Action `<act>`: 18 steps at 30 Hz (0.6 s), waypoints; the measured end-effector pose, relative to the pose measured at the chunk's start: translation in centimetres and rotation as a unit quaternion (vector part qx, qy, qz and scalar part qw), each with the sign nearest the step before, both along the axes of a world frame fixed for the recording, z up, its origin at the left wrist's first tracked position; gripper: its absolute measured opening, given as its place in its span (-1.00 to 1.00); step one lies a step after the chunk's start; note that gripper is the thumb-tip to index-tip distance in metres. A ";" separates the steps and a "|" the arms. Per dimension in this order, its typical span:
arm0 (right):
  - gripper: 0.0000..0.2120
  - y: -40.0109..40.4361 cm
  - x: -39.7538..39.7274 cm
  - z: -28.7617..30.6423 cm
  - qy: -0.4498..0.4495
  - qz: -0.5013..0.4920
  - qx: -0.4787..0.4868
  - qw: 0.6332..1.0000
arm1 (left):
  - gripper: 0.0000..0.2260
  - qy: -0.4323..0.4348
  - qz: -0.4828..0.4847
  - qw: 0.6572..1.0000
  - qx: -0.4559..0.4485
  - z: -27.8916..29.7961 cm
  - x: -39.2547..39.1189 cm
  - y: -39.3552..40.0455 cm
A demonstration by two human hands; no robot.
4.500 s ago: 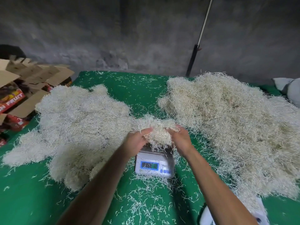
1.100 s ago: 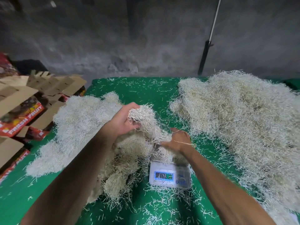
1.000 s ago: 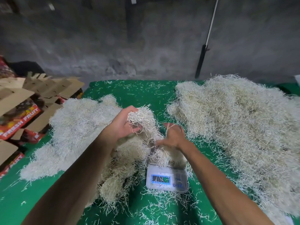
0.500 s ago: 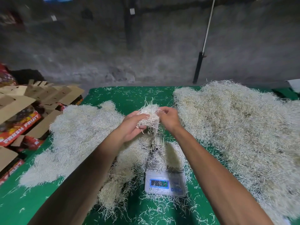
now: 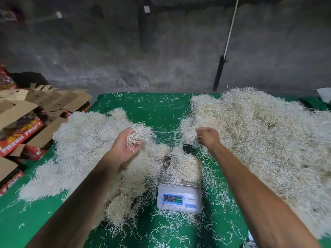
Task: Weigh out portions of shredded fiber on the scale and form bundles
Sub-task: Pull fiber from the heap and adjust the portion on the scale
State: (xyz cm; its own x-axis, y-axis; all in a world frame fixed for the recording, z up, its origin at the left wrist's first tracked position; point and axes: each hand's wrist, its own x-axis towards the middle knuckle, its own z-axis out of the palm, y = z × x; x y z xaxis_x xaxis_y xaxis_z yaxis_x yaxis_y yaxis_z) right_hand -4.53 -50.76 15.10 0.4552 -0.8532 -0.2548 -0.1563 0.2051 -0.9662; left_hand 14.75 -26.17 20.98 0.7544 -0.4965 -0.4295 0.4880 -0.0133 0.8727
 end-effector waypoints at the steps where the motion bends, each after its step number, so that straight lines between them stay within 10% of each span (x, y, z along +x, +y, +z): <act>1: -0.84 0.5 -0.1 -0.6 0.026 0.050 -0.004 0.998 | -0.48 0.018 0.017 1.000 -0.019 -1.1 -0.5 0.0; 4: -0.69 1.7 -0.9 -2.0 0.231 0.223 -0.083 0.943 | -0.43 0.041 0.034 0.998 -0.020 -3.0 -1.7 -0.5; 7: -0.65 1.7 -1.6 -2.0 0.398 0.165 -0.236 0.871 | -0.54 0.011 -0.009 1.000 0.026 -2.8 -3.0 -1.0; 10: -0.68 2.2 -1.9 0.2 0.297 0.093 -0.326 0.893 | -0.53 -0.037 0.019 0.994 0.104 -1.5 -3.3 -2.0; 18: -0.33 8.4 0.9 8.5 -0.058 0.328 -0.171 0.927 | -0.33 -0.367 -0.144 0.914 0.100 4.4 -8.0 -6.0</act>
